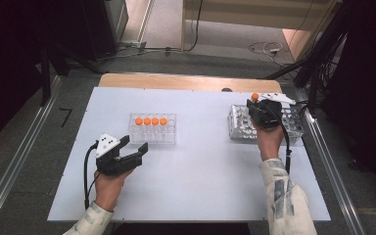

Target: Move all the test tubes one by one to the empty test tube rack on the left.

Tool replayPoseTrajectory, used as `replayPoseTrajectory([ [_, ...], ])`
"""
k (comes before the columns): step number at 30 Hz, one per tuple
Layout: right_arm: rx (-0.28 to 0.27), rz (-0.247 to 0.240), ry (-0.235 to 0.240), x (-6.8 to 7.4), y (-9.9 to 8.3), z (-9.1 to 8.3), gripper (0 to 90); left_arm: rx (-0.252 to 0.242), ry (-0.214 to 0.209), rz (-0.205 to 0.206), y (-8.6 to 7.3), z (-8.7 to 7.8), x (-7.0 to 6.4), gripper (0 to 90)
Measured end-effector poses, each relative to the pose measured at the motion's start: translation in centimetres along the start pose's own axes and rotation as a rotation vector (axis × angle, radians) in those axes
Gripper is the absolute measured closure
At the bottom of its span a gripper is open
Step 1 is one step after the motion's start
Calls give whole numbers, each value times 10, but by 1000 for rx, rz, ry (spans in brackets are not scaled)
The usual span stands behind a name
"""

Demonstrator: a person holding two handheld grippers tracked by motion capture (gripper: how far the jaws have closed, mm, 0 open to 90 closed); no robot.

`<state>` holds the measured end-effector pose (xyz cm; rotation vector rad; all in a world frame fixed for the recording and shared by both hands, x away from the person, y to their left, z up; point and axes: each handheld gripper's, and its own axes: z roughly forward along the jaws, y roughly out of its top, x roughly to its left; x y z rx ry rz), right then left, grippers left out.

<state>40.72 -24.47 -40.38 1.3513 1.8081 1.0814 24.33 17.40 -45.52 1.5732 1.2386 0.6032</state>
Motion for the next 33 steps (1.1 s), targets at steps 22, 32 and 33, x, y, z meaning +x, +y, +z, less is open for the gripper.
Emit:
replayPoseTrajectory([
  [22,-49,-24,76,-3,2,-44,721,4,2,-3,-1,0,-1,260],
  [32,-56,-59,178,10,-7,-68,721,11,0,5,-1,1,-2,260],
  [33,-52,-59,192,12,-8,-69,721,10,0,4,-2,1,-2,260],
])
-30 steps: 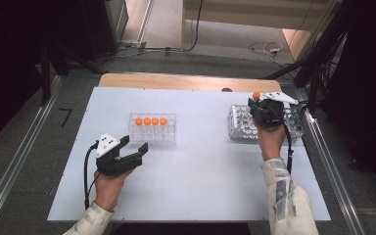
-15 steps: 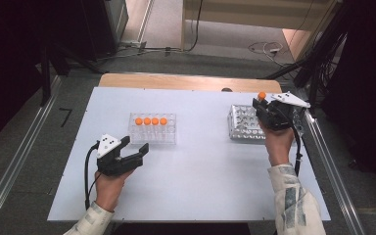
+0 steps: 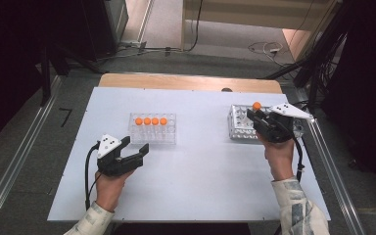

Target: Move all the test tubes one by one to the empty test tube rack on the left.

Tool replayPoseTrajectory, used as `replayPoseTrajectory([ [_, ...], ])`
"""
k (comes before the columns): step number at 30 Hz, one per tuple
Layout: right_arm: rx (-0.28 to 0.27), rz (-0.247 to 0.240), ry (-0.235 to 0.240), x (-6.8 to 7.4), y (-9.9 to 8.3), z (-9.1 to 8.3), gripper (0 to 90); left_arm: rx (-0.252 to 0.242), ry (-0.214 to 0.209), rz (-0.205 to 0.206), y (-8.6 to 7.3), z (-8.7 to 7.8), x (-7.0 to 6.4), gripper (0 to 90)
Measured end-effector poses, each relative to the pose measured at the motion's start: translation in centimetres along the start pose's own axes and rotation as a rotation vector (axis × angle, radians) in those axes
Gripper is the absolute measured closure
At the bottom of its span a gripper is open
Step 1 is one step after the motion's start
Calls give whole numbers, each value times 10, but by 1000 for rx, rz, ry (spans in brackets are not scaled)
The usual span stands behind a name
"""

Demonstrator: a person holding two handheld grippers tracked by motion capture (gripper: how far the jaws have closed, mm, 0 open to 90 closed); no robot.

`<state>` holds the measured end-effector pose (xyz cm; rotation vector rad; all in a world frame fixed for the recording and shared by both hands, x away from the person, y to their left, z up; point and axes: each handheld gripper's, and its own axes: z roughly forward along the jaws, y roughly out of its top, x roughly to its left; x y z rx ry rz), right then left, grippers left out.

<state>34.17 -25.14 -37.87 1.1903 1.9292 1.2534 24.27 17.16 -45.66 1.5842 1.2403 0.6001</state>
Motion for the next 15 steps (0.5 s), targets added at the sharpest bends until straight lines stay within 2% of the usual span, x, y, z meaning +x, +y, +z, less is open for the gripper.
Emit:
replayPoseTrajectory([
  [5,15,-33,64,15,-10,-4,721,-1,-3,1,0,0,-1,260],
  [15,68,-102,192,60,-34,3,721,-3,-11,2,0,0,-3,260],
])
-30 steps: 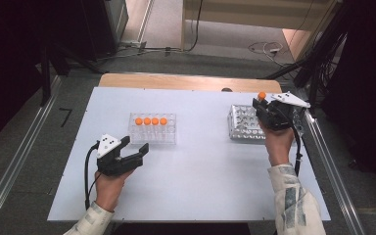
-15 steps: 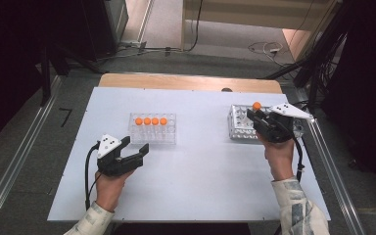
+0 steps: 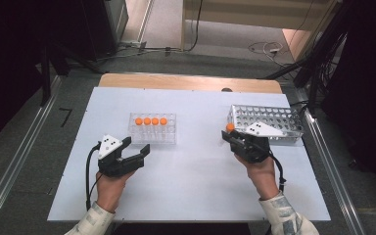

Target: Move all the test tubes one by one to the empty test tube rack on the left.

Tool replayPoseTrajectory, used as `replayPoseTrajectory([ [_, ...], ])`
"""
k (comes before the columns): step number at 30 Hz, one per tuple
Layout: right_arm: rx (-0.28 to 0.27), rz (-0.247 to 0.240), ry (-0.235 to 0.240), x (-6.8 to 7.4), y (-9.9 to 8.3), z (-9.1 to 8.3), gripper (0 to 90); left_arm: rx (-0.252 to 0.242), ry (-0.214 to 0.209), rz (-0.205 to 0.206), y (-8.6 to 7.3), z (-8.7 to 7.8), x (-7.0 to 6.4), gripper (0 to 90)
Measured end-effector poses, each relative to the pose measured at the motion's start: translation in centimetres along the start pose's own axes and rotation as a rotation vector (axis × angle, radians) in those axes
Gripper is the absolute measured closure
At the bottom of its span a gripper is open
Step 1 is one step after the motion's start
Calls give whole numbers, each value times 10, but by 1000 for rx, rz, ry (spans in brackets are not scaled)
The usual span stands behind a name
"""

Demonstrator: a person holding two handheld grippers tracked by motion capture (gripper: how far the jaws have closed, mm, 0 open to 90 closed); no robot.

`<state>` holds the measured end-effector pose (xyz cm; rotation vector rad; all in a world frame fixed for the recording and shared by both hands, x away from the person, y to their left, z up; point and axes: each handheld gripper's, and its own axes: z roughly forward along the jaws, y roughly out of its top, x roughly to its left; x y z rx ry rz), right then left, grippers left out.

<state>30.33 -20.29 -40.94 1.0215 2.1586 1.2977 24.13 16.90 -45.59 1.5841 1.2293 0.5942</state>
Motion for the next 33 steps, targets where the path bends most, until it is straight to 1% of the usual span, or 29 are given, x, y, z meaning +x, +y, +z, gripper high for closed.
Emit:
replayPoseTrajectory([
  [3,13,-16,26,10,-3,6,721,0,-3,2,0,0,0,260],
  [5,25,-25,35,15,-6,10,721,-1,-7,2,0,0,-1,260],
  [8,40,-28,54,21,-10,16,721,-1,-16,5,0,-1,-3,261],
  [12,56,-44,83,31,-15,23,721,-2,-38,15,0,-1,-9,262],
  [15,54,-56,113,41,-18,28,721,-2,-53,21,1,-1,-15,262],
  [17,65,-68,131,48,-19,33,721,-4,-69,27,2,-2,-20,262],
  [20,77,-93,161,61,-20,40,721,-15,-111,43,6,-4,-30,267],
  [25,81,-119,207,84,-18,50,721,-9,-191,80,8,-3,-49,308],
  [27,84,-135,226,93,-18,54,721,-8,-211,98,9,-3,-54,334],
  [29,90,-144,239,101,-18,58,721,-8,-225,113,9,-3,-58,368],
  [31,94,-157,254,108,-19,61,721,-5,-242,122,8,-2,-59,410],
  [33,96,-161,267,114,-19,64,721,1,-250,129,8,-2,-60,456],
])
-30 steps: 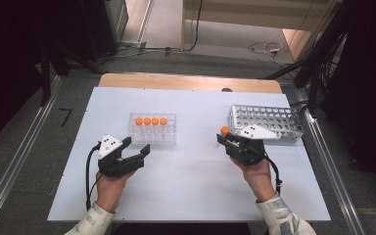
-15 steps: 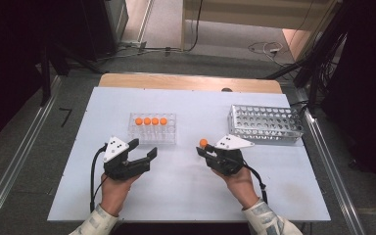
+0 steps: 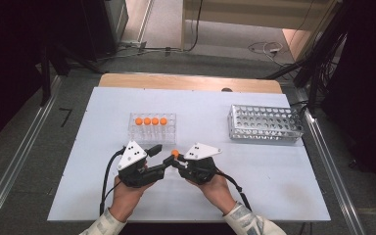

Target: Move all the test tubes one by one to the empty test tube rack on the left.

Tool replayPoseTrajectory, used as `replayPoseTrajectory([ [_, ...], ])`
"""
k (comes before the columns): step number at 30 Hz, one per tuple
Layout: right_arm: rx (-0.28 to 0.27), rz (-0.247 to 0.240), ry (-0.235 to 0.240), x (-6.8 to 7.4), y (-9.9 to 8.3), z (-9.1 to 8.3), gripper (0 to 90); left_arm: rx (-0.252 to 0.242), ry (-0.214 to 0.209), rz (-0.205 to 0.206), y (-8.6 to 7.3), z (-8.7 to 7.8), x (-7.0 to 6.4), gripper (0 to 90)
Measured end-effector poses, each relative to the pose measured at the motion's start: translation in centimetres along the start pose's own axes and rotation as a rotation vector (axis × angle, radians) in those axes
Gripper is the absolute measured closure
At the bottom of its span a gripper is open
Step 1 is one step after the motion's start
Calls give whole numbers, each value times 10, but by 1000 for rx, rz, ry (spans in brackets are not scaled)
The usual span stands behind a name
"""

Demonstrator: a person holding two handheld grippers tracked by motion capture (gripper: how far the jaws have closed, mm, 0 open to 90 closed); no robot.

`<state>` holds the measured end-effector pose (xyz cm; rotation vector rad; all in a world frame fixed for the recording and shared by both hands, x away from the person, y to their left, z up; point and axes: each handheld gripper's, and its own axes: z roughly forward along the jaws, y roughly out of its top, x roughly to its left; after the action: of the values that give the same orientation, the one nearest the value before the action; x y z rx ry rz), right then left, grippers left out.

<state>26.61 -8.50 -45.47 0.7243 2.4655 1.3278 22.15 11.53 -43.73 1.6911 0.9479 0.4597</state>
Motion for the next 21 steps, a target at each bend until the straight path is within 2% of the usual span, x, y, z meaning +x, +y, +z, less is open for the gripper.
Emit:
replayPoseTrajectory([
  [4,0,-11,19,7,3,4,721,6,-13,8,-1,2,-1,517],
  [8,-4,-17,31,12,6,6,721,7,-7,17,-2,2,-1,557],
  [21,-5,-18,35,13,6,7,721,19,1,30,-4,5,-3,651],
])
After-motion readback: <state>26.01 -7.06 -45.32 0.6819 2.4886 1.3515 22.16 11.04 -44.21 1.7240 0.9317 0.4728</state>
